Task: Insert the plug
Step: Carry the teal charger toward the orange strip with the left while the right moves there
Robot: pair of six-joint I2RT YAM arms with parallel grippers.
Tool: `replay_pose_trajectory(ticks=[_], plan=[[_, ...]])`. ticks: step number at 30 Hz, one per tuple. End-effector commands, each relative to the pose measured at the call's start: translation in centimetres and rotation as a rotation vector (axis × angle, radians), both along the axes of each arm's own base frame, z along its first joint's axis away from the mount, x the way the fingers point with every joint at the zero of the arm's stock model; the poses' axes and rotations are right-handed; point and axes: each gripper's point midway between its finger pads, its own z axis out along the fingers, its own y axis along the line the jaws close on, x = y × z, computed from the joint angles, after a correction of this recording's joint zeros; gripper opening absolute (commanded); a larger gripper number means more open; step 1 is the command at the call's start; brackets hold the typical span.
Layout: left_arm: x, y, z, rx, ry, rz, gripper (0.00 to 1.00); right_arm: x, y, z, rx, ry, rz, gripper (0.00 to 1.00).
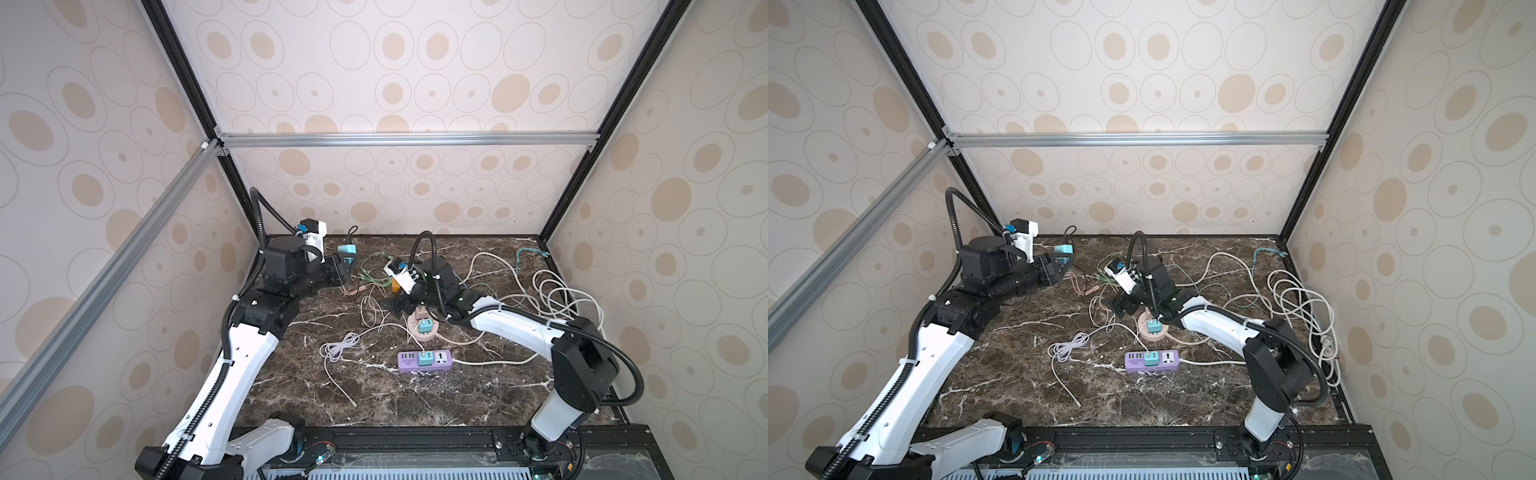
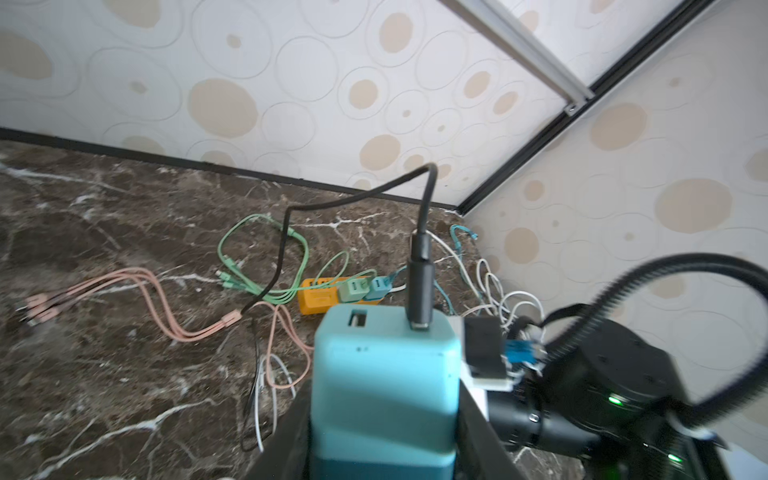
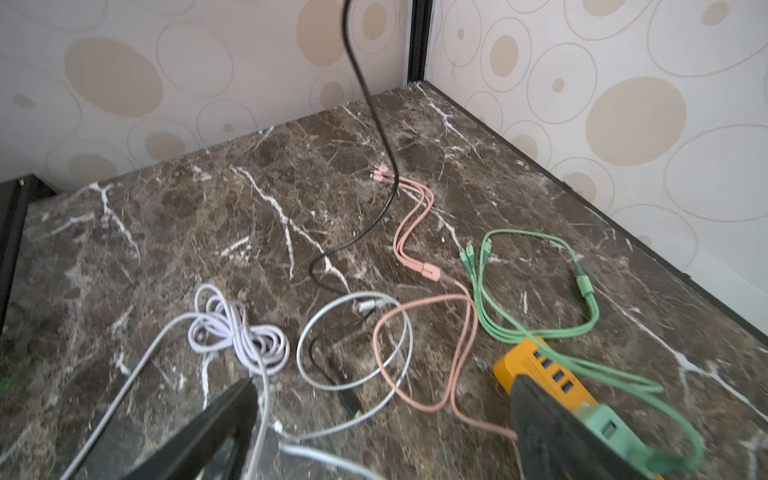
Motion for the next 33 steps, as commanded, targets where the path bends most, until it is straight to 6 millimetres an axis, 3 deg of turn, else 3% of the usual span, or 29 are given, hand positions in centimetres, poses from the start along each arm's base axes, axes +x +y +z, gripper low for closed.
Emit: replay_pose_trajectory(ticks=[1, 9, 13, 15, 20, 23, 27, 29, 33], plan=[[-1.2, -1.7, 4.4, -0.033, -0.116, -0.129, 0.00, 1.1, 2.9, 1.3, 0.139, 0.083, 0.027, 0.95], [-0.9, -1.9, 4.0, -0.031, -0.107, -0.137, 0.00, 1.6, 8.7, -1.0, 0.346, 0.342, 0.097, 0.95], [-1.0, -1.9, 3.8, -0.030, -0.101, -0.138, 0.00, 1.9, 10.0, -1.9, 0.414, 0.397, 0.115, 0.92], [-1.0, -1.9, 3.8, -0.031, -0.101, -0.138, 0.00, 2.0, 10.4, -2.6, 0.406, 0.406, 0.118, 0.86], [-1.2, -1.6, 3.8, -0.023, -0.107, -0.128, 0.00, 3.7, 9.7, -3.1, 0.372, 0.325, 0.021, 0.53], [-1.5, -1.7, 3.9, -0.022, -0.119, -0.141, 0.00, 4.8, 8.7, -1.8, 0.367, 0.239, -0.033, 0.33], [-2.2, -2.3, 4.3, -0.032, -0.138, -0.185, 0.00, 4.9, 7.2, 2.5, 0.412, 0.127, -0.039, 0.07], [-2.7, -2.7, 4.6, -0.035, -0.155, -0.206, 0.00, 4.4, 6.1, 5.2, 0.434, 0.066, -0.035, 0.00], [-3.8, -3.9, 5.0, -0.019, -0.183, -0.237, 0.00, 3.9, 2.6, 9.2, 0.459, -0.003, -0.085, 0.00]])
